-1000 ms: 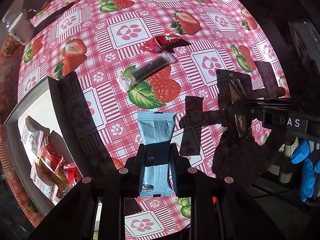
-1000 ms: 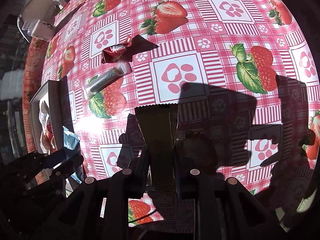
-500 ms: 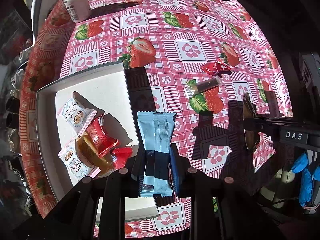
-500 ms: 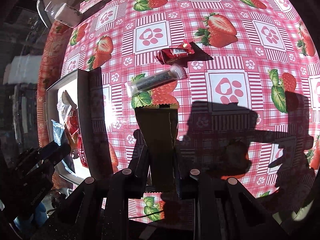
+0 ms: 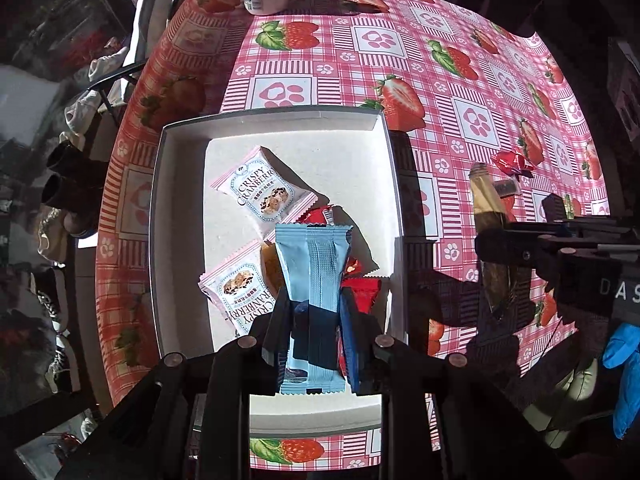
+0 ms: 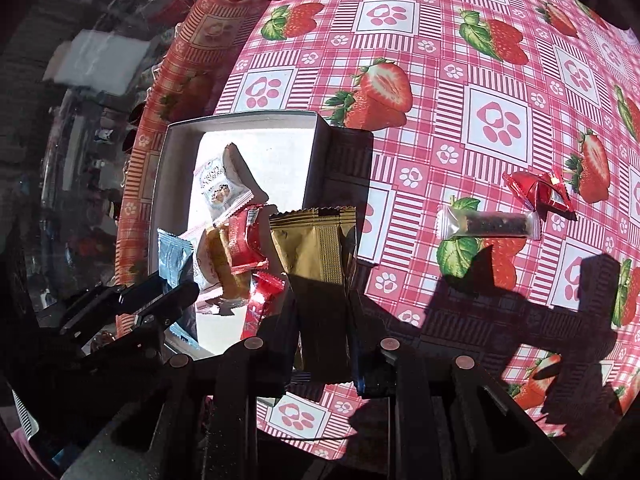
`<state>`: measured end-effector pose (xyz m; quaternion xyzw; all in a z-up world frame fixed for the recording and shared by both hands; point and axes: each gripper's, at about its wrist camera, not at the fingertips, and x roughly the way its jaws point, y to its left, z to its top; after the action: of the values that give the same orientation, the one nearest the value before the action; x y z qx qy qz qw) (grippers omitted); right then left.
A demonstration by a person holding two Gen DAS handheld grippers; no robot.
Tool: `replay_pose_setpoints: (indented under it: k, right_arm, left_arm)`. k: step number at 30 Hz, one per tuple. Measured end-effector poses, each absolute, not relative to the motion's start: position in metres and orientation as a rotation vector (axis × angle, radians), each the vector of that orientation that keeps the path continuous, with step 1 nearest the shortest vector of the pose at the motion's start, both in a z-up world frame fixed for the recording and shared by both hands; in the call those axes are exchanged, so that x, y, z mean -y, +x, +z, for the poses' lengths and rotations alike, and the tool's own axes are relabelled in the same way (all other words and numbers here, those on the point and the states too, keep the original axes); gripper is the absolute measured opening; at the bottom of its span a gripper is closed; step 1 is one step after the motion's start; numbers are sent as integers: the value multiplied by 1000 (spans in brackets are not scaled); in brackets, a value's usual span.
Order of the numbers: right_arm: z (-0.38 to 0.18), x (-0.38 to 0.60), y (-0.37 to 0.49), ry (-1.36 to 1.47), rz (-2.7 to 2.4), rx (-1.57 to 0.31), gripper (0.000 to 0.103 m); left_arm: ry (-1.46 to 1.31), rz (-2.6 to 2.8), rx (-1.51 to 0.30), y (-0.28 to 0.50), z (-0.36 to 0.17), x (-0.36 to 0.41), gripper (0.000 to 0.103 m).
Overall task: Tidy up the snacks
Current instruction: 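Carry the blue and gold bars into the white box and release both, then move both tools to the red wrapper and grasp it with the right tool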
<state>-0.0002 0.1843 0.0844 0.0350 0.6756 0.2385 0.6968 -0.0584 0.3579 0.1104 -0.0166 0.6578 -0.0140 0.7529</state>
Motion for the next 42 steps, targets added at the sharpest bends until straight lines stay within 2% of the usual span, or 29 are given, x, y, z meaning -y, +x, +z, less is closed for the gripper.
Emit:
replay_pose_setpoints:
  k: [10, 23, 25, 26, 27, 28, 29, 30, 42]
  right_arm:
    - [79, -245, -5, -9, 609, -1525, 23]
    - [61, -281, -1, -31, 612, -1571, 24]
    - [58, -286, 0, -24, 608, -1583, 24]
    - [55, -287, 1, -14, 607, -1595, 26]
    - [54, -284, 1, -2, 603, -1606, 48]
    - [52, -282, 2, 6, 590, -1612, 85]
    - [50, -279, 4, 11, 568, -1609, 98]
    - [51, -274, 4, 19, 547, -1597, 103]
    - [28, -145, 31, 279, 247, -1631, 103]
  left_arm:
    - [-39, 45, -1459, -69, 97, -393, 25]
    - [-45, 30, -1503, -72, 79, -400, 26]
    - [-33, 29, -1511, -74, 78, -398, 39]
    - [-28, 29, -1511, -74, 78, -397, 46]
    - [-23, 32, -1509, -75, 78, -397, 59]
    - [-19, 37, -1504, -75, 79, -396, 68]
    - [-17, 37, -1499, -76, 80, -395, 70]
    - [-16, 33, -1499, -75, 80, -394, 71]
    - [53, -113, -1483, -54, 102, -335, 74]
